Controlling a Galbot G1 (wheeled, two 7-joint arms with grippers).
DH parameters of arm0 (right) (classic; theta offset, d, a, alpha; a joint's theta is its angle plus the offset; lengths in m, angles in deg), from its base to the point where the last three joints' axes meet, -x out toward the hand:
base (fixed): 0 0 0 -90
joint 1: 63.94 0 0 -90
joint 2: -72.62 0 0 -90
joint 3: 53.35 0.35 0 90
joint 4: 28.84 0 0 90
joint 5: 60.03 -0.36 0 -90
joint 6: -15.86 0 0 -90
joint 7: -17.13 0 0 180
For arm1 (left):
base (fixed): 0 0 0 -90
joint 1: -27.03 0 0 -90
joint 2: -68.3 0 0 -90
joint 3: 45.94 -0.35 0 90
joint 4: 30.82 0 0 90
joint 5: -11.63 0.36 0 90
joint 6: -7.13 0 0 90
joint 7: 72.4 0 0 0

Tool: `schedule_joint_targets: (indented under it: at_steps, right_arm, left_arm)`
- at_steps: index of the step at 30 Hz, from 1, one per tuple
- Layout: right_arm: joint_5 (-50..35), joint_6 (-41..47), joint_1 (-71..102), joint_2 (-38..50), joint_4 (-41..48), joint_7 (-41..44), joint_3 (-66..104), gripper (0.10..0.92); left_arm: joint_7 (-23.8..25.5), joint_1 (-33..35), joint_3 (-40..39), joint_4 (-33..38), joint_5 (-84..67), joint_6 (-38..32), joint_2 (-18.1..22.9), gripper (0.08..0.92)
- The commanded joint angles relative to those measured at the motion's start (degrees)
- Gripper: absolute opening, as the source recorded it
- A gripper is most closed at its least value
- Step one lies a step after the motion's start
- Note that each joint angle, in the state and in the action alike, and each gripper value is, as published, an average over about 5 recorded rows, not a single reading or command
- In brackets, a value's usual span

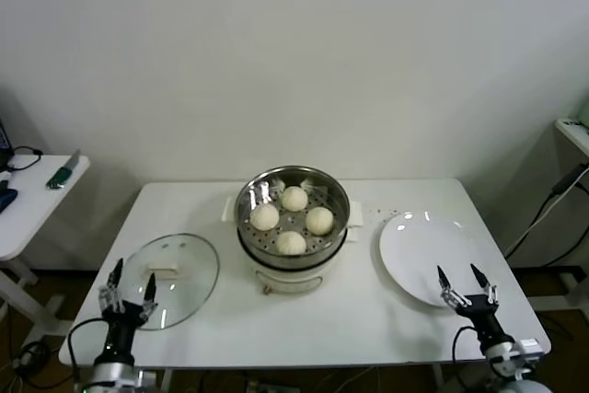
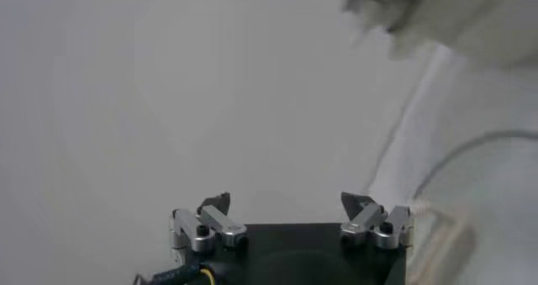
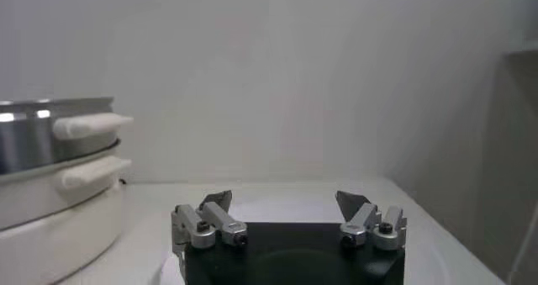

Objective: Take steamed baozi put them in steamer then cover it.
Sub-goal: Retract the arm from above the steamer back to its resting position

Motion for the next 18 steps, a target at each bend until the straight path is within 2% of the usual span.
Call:
schedule_joint_targets:
  at_steps: [1,18]
  right_arm:
    - [0.09,-1.59,2.82,-2.76,1.72,-0.27,0.39,0.823]
    - [1.20,-1.62,4.42,-4.07,-0.19,-0.98,0.88,0.823]
  left_arm:
    - [-6.44,-2.29,-0.21,-13.78,22.15,-4.04,-3.02,0.823]
    - [-4.09,-8.84,-1.36,-16.81,26.88,3.12,-1.76,0.823]
